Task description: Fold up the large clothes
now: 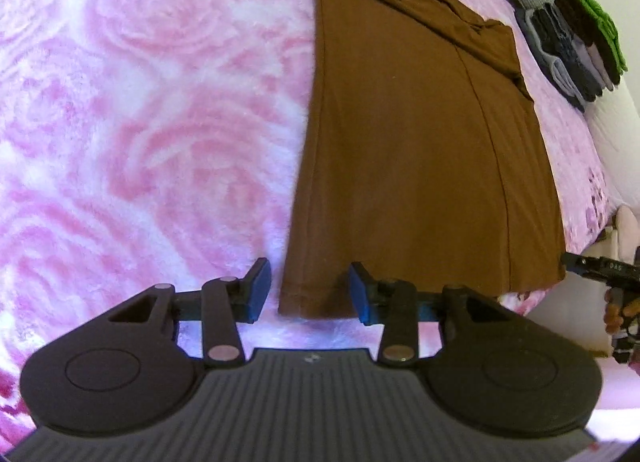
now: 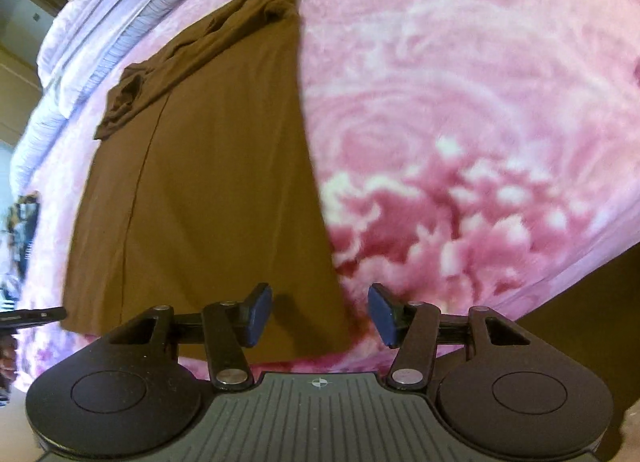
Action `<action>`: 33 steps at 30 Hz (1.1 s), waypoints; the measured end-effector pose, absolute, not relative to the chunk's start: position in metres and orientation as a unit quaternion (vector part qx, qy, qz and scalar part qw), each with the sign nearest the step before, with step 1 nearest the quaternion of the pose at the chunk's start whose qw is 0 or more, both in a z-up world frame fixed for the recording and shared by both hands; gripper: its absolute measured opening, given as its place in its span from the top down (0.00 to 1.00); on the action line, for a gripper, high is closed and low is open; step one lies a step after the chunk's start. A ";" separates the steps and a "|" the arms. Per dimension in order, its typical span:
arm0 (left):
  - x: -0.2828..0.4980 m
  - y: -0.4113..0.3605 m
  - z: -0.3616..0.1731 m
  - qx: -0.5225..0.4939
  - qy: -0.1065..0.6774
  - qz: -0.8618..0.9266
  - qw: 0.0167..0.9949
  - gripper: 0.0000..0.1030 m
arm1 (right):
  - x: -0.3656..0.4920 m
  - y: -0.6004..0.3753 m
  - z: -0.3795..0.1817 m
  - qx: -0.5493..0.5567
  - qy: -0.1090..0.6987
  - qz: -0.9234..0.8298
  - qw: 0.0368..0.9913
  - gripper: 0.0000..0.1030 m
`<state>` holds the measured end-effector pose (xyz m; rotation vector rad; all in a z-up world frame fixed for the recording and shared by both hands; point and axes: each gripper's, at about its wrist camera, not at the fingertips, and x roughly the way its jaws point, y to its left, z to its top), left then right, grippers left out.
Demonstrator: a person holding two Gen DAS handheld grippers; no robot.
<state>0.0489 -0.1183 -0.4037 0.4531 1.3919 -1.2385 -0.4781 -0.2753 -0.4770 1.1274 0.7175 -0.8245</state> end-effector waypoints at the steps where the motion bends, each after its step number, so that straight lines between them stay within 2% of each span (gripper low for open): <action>1: 0.048 -0.119 -0.404 0.202 0.594 -0.532 0.568 0.65 | -0.480 -0.274 -0.479 0.508 0.320 -0.365 0.712 0.50; 3: 0.046 -0.122 -0.406 0.213 0.598 -0.538 0.556 0.66 | -0.486 -0.273 -0.482 0.515 0.309 -0.354 0.717 0.51; 4: 0.046 -0.122 -0.406 0.214 0.599 -0.539 0.553 0.66 | -0.489 -0.274 -0.483 0.524 0.305 -0.350 0.714 0.54; 8: 0.043 -0.126 -0.406 0.221 0.601 -0.541 0.545 0.90 | -0.489 -0.272 -0.485 0.537 0.318 -0.330 0.708 0.92; 10: 0.040 -0.127 -0.403 0.221 0.599 -0.547 0.542 0.91 | -0.489 -0.273 -0.483 0.546 0.316 -0.335 0.700 0.97; 15: 0.051 -0.124 -0.386 0.181 0.605 -0.549 0.548 0.92 | -0.491 -0.280 -0.456 0.549 0.304 -0.331 0.705 0.98; 20: 0.086 -0.148 -0.341 0.060 0.591 -0.562 0.576 0.92 | -0.482 -0.324 -0.397 0.543 0.216 -0.341 0.736 0.98; 25: 0.133 -0.232 -0.310 -0.013 0.541 -0.579 0.609 0.92 | -0.451 -0.415 -0.366 0.527 0.142 -0.365 0.754 0.98; 30: 0.180 -0.339 -0.321 -0.019 0.530 -0.558 0.638 0.91 | -0.405 -0.516 -0.380 0.527 0.139 -0.419 0.726 0.98; 31: 0.188 -0.358 -0.327 -0.016 0.533 -0.540 0.652 0.90 | -0.397 -0.531 -0.387 0.533 0.143 -0.426 0.717 0.93; 32: 0.194 -0.371 -0.334 -0.021 0.539 -0.523 0.660 0.89 | -0.390 -0.544 -0.393 0.533 0.156 -0.440 0.706 0.80; 33: 0.202 -0.381 -0.339 -0.023 0.540 -0.521 0.660 0.88 | -0.385 -0.551 -0.396 0.526 0.166 -0.454 0.700 0.71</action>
